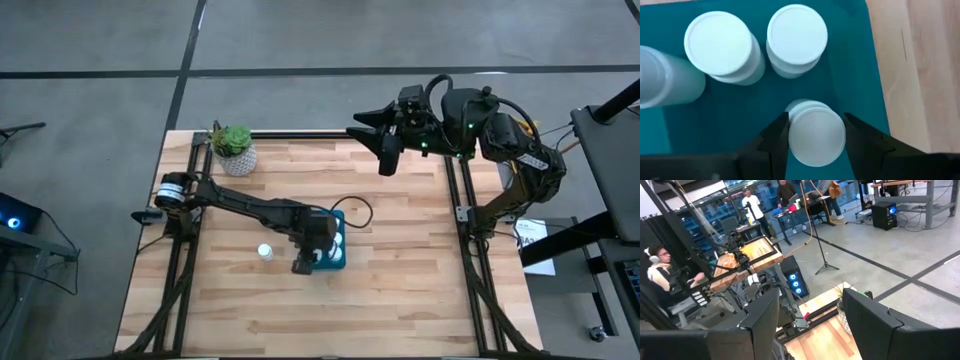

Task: Pick and place pill bottles into a basket
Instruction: Put the white medicine bottle into the blue bin

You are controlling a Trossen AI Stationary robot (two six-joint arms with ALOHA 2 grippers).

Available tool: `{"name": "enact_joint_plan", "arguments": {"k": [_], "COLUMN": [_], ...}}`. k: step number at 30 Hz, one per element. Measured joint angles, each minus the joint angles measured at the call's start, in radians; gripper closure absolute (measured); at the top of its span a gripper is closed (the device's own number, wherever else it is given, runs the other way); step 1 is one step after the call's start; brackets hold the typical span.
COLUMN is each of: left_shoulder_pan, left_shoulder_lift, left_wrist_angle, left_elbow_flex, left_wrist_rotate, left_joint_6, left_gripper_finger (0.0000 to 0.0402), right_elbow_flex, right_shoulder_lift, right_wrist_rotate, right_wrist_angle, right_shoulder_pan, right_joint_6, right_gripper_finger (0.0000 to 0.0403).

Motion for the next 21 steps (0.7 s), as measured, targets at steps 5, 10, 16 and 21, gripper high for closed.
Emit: {"name": "enact_joint_plan", "arguments": {"k": [5, 10, 16, 21], "left_shoulder_pan": [0.000, -0.001, -0.001, -0.001], "left_shoulder_lift": [0.002, 0.002, 0.002, -0.025], "left_wrist_angle": [0.013, 0.008, 0.008, 0.007], "left_elbow_flex": [0.003, 0.004, 0.002, 0.002], "left_wrist_rotate": [0.003, 0.003, 0.013, 0.020], "left_joint_6": [-0.001, -0.008, -0.029, -0.029], "left_gripper_finger": [0.0246, 0.0214, 0.0203, 0.0201], "right_elbow_flex": [0.000, 0.000, 0.000, 0.000], "right_shoulder_lift": [0.000, 0.000, 0.000, -0.001], "right_wrist_rotate": [0.000, 0.000, 0.000, 0.000], "right_wrist_angle": [0.001, 0.001, 0.001, 0.002], "right_shoulder_pan": [0.000, 0.000, 0.000, 0.000], "right_joint_6": [0.000, 0.000, 0.000, -0.004], "right_gripper_finger": [0.0193, 0.0193, 0.0193, 0.0193]}}
